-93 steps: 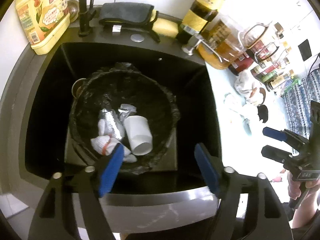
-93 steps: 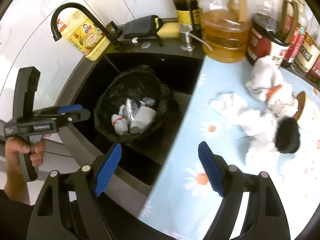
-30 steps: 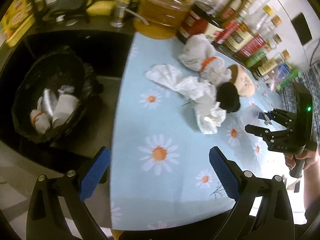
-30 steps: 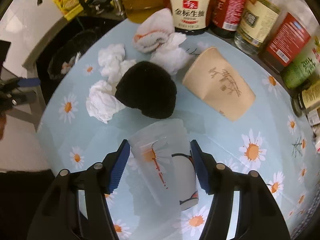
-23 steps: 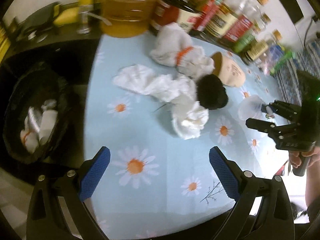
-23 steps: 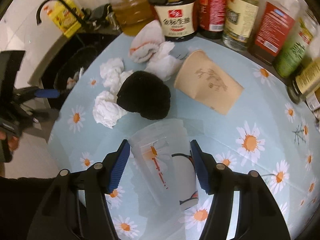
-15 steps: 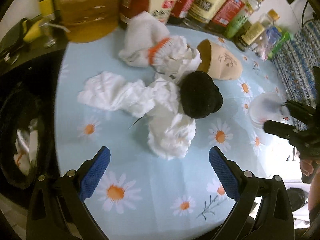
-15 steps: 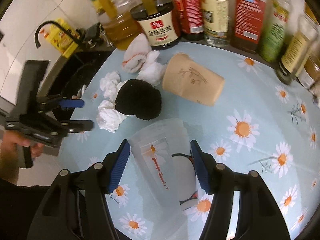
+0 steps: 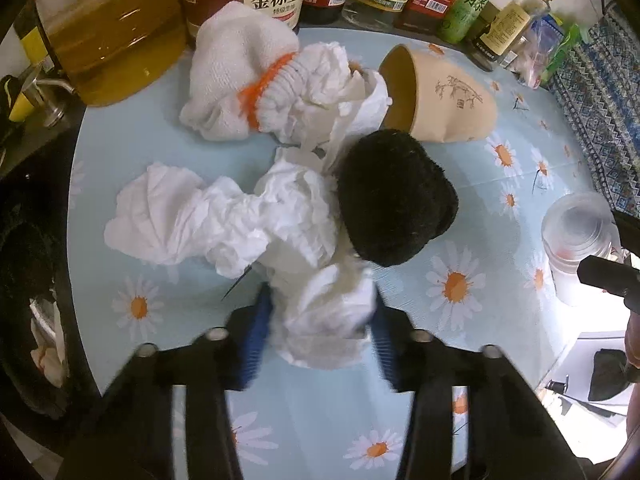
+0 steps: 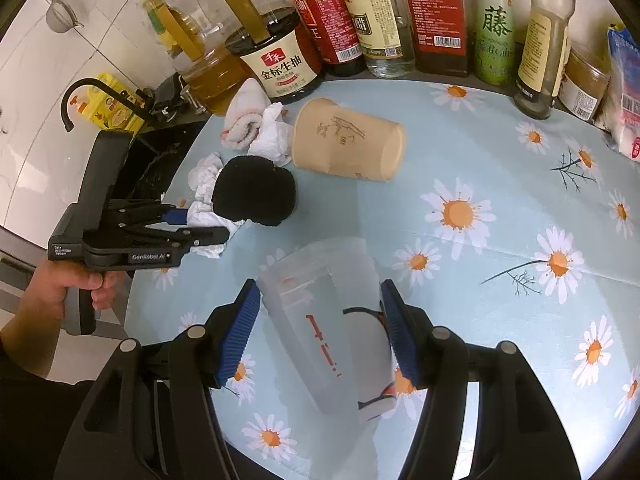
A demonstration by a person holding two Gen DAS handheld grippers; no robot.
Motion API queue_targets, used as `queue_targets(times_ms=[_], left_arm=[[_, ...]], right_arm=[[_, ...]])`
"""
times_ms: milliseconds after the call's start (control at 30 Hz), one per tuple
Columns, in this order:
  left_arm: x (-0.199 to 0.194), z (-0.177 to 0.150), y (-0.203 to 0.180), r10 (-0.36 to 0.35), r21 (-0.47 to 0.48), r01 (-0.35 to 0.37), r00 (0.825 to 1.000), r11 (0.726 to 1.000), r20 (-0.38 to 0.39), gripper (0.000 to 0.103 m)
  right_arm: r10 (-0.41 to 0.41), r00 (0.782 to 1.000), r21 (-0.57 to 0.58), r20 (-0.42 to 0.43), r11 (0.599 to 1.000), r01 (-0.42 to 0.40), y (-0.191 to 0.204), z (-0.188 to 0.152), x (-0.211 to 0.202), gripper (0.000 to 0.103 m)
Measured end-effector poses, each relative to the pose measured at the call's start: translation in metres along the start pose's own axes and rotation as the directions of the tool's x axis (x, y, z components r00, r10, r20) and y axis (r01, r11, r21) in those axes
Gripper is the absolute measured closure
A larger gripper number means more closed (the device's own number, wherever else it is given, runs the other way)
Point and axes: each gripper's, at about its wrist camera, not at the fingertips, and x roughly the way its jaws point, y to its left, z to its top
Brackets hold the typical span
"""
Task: Collect trash
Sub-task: 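Grasp the clear plastic cup with the right tool while the left tool grasps crumpled tissue, then carry the tissue and plastic cup over the black-bagged bin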
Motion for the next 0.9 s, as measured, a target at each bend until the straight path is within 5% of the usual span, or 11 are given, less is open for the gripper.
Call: queue_targets(times_ms=[267,900], left_arm=[[-0.018,-0.006,0.005,-0.020,-0.004,0.020,0.999,1.000,0.037,0.082],[-0.098,-0.046,0.032,-0.003,-0.093,0.020,0.984,0.995,0.179,0.084]], right_arm=[[0.005,1.000,-0.013,0.014,1.000,-0.005,0.004,0.002,-0.001,0.042],[0.084,0.996,-0.079,0.024,0.993,-0.082,0.046,0.024,0.009,0.043]])
